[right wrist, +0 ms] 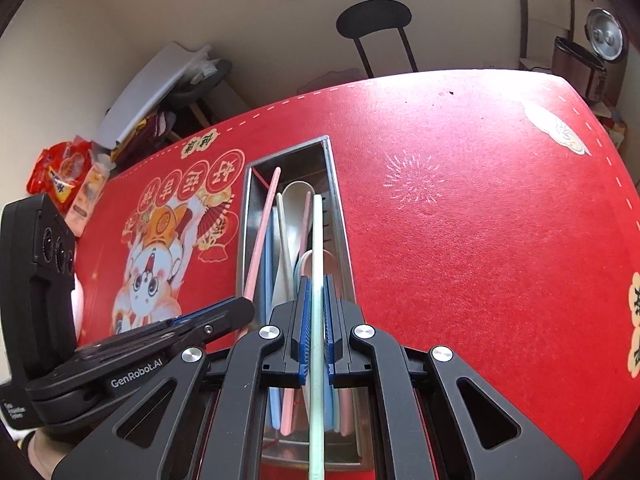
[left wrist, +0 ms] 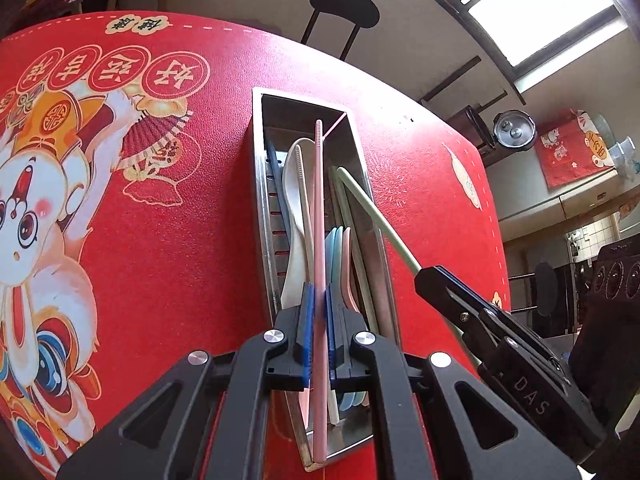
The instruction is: Organize utensils
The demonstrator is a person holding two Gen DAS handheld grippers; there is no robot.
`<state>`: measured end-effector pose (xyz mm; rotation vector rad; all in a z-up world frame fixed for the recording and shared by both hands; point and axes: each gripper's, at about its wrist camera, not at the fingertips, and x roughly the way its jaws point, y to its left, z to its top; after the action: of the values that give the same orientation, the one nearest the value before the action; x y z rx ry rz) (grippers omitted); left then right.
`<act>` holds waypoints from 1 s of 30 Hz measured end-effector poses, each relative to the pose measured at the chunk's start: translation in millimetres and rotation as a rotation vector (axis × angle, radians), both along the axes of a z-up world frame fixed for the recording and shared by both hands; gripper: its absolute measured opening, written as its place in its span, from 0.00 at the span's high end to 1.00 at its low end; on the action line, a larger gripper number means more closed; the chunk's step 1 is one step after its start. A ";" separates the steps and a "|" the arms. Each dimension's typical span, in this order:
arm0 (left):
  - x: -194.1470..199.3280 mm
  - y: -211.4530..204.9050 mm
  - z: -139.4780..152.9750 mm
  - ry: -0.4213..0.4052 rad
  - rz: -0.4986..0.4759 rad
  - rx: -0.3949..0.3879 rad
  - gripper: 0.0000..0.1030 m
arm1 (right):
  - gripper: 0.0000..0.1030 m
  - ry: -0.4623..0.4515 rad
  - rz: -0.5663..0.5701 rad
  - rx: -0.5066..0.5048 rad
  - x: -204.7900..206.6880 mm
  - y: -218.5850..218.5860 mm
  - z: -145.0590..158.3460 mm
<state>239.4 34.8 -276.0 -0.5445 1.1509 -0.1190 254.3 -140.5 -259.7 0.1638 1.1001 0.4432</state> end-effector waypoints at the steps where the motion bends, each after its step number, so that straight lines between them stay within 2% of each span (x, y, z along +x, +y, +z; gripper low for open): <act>1: 1.5 -0.5 -1.9 0.005 -0.001 0.001 0.95 | 0.94 0.003 -0.003 -0.005 1.1 1.2 -1.7; 7: 7.3 -0.9 -11.0 0.040 -0.008 0.013 0.94 | 0.92 0.044 -0.034 -0.025 6.8 2.3 -14.8; 10: 3.5 0.6 -4.1 0.016 -0.026 0.025 0.89 | 0.92 0.084 -0.029 0.010 5.9 0.6 -17.6; 13: -2.1 6.1 12.4 -0.031 -0.027 0.068 0.81 | 0.92 0.062 -0.040 -0.001 -0.3 -3.8 -8.1; 18: -15.8 15.3 48.0 -0.114 -0.042 0.176 0.62 | 0.92 0.012 -0.072 -0.018 -12.9 -18.4 20.8; 22: -33.9 21.9 80.5 -0.197 -0.058 0.280 0.53 | 0.92 -0.064 -0.095 -0.050 -28.6 -31.7 53.3; 28: -63.2 33.1 131.3 -0.311 -0.067 0.387 0.40 | 0.92 -0.173 -0.123 -0.064 -55.1 -53.9 108.3; 30: -75.2 36.3 150.2 -0.356 -0.065 0.418 0.30 | 0.90 -0.215 -0.138 -0.085 -64.9 -58.7 127.5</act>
<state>164.2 71.1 -125.8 -0.1068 0.8132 -0.0271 189.4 -199.2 -132.1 0.1132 0.8886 0.2827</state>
